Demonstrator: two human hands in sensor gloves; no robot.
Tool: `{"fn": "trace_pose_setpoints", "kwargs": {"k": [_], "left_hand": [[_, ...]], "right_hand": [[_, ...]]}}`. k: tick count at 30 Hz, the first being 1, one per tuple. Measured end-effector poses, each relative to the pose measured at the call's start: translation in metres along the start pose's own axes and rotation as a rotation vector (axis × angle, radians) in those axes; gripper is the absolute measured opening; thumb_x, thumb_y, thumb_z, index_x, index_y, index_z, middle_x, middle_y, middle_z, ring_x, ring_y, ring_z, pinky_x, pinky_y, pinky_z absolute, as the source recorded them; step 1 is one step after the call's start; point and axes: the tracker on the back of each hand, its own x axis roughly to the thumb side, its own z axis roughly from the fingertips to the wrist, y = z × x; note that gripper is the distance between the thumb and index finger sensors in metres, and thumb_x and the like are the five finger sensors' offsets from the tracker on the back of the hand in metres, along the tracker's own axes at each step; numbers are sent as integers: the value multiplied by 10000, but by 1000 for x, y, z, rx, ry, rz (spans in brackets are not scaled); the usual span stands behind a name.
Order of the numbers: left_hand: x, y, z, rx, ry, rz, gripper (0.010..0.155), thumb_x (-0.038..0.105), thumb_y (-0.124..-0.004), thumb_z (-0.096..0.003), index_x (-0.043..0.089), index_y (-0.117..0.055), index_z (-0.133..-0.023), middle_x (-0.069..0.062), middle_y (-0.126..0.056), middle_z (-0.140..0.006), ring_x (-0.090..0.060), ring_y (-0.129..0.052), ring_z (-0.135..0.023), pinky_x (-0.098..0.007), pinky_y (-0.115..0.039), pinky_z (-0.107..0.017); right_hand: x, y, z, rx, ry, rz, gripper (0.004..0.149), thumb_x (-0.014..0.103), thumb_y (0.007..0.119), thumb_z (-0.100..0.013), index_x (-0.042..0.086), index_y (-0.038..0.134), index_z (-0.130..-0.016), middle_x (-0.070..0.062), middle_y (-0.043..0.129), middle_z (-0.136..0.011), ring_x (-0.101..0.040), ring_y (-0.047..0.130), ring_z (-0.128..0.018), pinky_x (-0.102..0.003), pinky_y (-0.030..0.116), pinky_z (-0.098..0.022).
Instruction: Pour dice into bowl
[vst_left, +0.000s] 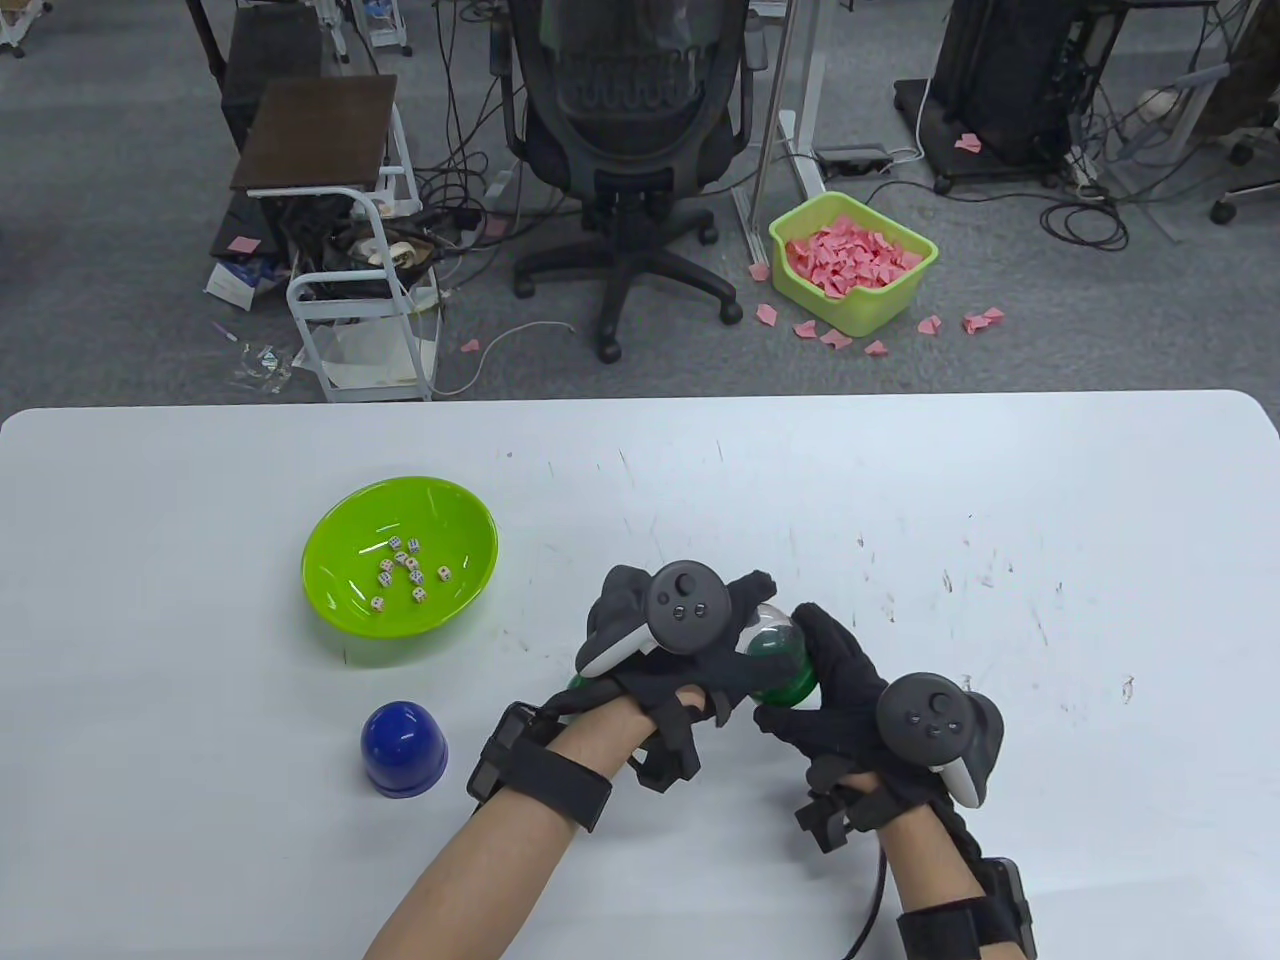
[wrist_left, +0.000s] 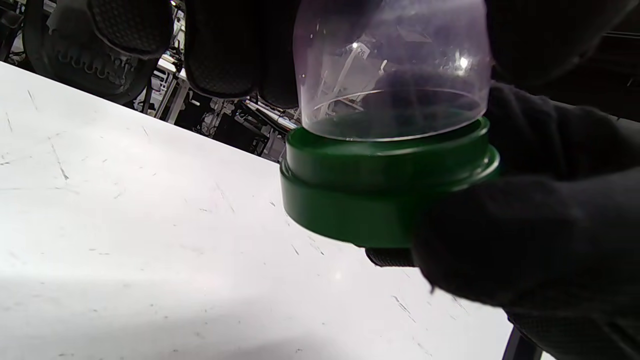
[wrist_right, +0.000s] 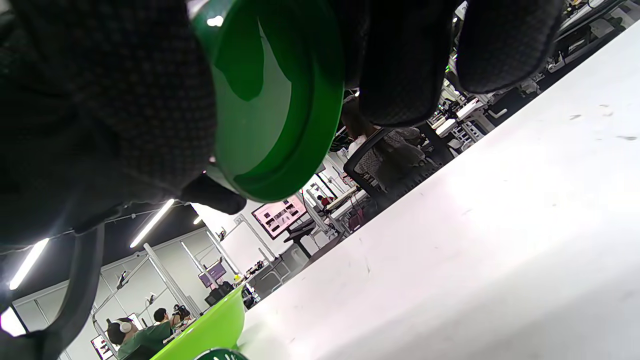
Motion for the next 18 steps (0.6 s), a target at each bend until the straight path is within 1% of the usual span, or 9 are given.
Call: {"fn": "trace_pose_setpoints", "kwargs": {"k": [6, 10, 14, 18], "left_hand": [[-1, 2, -1, -24, 5, 6, 859, 698, -783, -402, 230, -523, -1074, -111, -803, -1002, -375, -791, -913, -622, -625, -738], [-1, 0, -2, -50, 12, -13, 855, 698, -786, -403, 234, -530, -1074, -114, -806, -1001, -378, -791, -912, -622, -625, -737], [0, 0, -2, -74, 18, -10, 860, 702, -775, -404, 240, -513, -1081, -111, -792, -1015, -383, -778, -926, -625, -618, -740], [0, 9, 2, -63, 5, -2, 886, 715, -743, -409, 248, -458, -1106, -121, -737, -1061, -394, -736, -965, -633, -596, -750]], "right_hand": [[-2, -2, 0, -26, -3, -26, 973, 379, 1014, -316, 47, 486, -1062, -256, 612, -1084, -471, 858, -732, -691, 694, -585], [0, 1, 0, -24, -22, -17, 968, 373, 1017, -313, 48, 493, -1059, -253, 614, -1083, -466, 864, -728, -690, 700, -581], [-1, -1, 0, -21, -17, -27, 964, 381, 1022, -308, 50, 510, -1055, -248, 628, -1077, -459, 872, -721, -685, 704, -583], [-4, -4, 0, -45, -3, -55, 964, 387, 1021, -308, 51, 511, -1054, -248, 632, -1076, -453, 878, -713, -682, 710, -579]]}}
